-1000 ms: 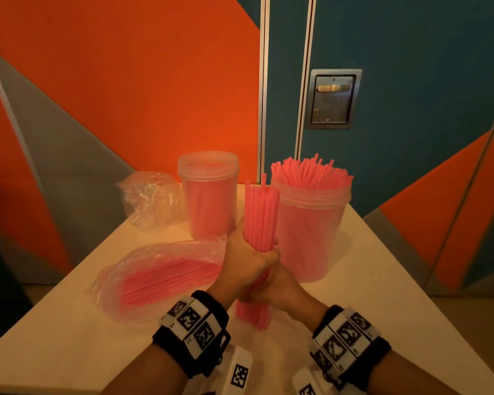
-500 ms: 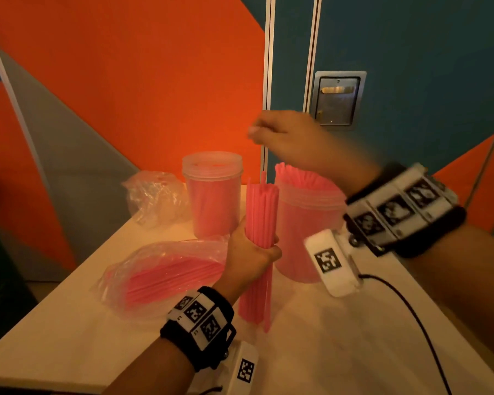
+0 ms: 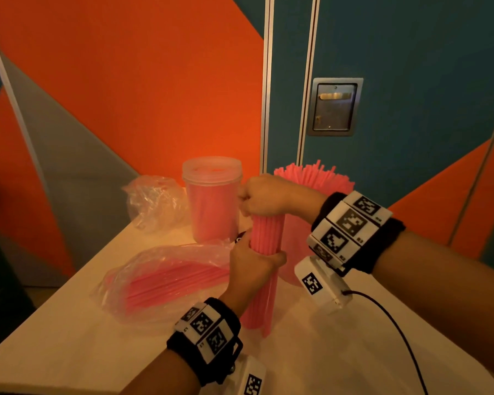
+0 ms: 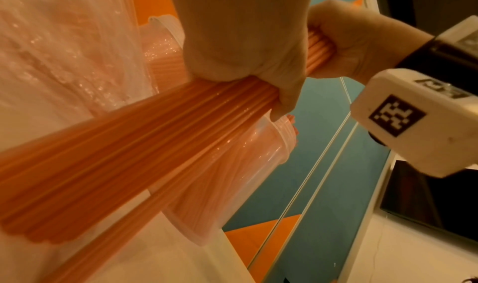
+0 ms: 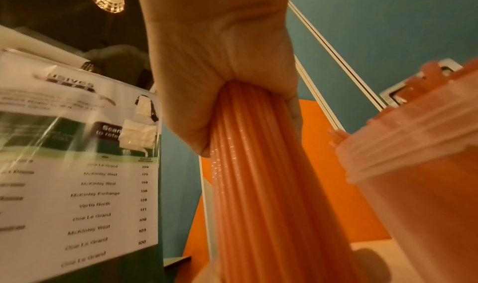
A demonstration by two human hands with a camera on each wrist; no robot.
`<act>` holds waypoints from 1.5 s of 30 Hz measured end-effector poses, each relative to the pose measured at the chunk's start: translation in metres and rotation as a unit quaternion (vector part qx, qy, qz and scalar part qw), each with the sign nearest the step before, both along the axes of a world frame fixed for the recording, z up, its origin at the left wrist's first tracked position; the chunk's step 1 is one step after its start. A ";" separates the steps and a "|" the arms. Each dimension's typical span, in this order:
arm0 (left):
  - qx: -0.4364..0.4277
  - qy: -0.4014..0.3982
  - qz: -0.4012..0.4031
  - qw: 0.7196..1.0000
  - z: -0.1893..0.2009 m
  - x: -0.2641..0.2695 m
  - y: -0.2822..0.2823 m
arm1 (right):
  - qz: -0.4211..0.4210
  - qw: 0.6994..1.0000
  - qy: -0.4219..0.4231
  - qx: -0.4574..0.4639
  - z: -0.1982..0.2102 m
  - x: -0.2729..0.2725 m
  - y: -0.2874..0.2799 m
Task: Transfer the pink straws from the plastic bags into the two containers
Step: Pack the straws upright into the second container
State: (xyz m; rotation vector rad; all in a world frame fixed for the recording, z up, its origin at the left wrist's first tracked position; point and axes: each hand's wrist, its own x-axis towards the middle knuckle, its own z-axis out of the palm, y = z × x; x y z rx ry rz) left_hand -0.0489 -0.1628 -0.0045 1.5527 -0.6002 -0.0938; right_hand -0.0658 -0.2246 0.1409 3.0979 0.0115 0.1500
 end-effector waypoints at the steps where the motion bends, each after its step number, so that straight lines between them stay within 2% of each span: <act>1: 0.007 0.001 -0.008 1.000 0.000 -0.002 0.000 | -0.003 1.000 0.003 -0.009 0.001 -0.001 0.000; 5: 0.008 -0.008 -0.032 0.999 0.004 -0.003 0.001 | -0.030 0.999 -0.041 0.020 -0.003 -0.003 -0.002; 9: 0.016 -0.029 -0.032 0.999 0.012 0.000 0.001 | -0.059 0.975 -0.129 0.170 -0.008 -0.004 -0.008; 11: 0.023 -0.051 -0.028 0.998 0.024 0.002 0.002 | -0.052 0.935 -0.177 0.304 0.000 -0.010 -0.011; 13: 0.028 -0.078 -0.019 0.996 0.044 0.007 -0.001 | -0.011 0.851 -0.243 0.465 0.018 -0.020 -0.013; 15: -0.009 -0.086 0.006 0.996 0.074 0.013 -0.005 | 0.026 0.777 -0.307 0.549 0.035 -0.027 -0.022; 18: -0.042 -0.171 0.041 0.984 0.126 0.015 -0.017 | 0.059 0.747 -0.305 0.588 0.045 -0.027 -0.026; 20: -0.009 -0.259 0.053 0.964 0.154 0.011 -0.026 | 0.066 0.717 -0.370 0.588 0.052 -0.023 -0.022; 22: -0.027 -0.278 0.079 0.957 0.176 0.005 -0.036 | 0.043 0.666 -0.459 0.586 0.068 -0.020 -0.020; 23: -0.053 -0.274 0.089 0.956 0.185 0.001 -0.040 | 0.034 0.650 -0.482 0.586 0.079 -0.021 -0.020; 25: -0.112 -0.276 0.089 0.951 0.202 -0.006 -0.047 | 0.040 0.632 -0.503 0.589 0.098 -0.027 -0.022; 27: -0.149 -0.293 0.083 0.941 0.218 -0.012 -0.053 | 0.080 0.612 -0.521 0.590 0.112 -0.035 -0.028; 28: -0.168 -0.298 0.079 0.936 0.225 -0.014 -0.058 | 0.097 0.609 -0.536 0.576 0.117 -0.039 -0.031; 31: -0.234 -0.298 0.045 0.924 0.235 -0.020 -0.073 | 0.131 0.632 -0.577 0.500 0.126 -0.049 -0.044; 34: -0.267 -0.272 0.019 0.924 0.224 -0.018 -0.094 | 0.109 0.660 -0.584 0.461 0.119 -0.047 -0.061; 39: -0.221 -0.210 -0.027 0.952 0.180 -0.008 -0.121 | 0.016 0.696 -0.546 0.466 0.078 -0.033 -0.095; 45: -0.145 -0.153 -0.054 0.976 0.141 0.008 -0.133 | -0.061 0.712 -0.493 0.496 0.039 -0.011 -0.113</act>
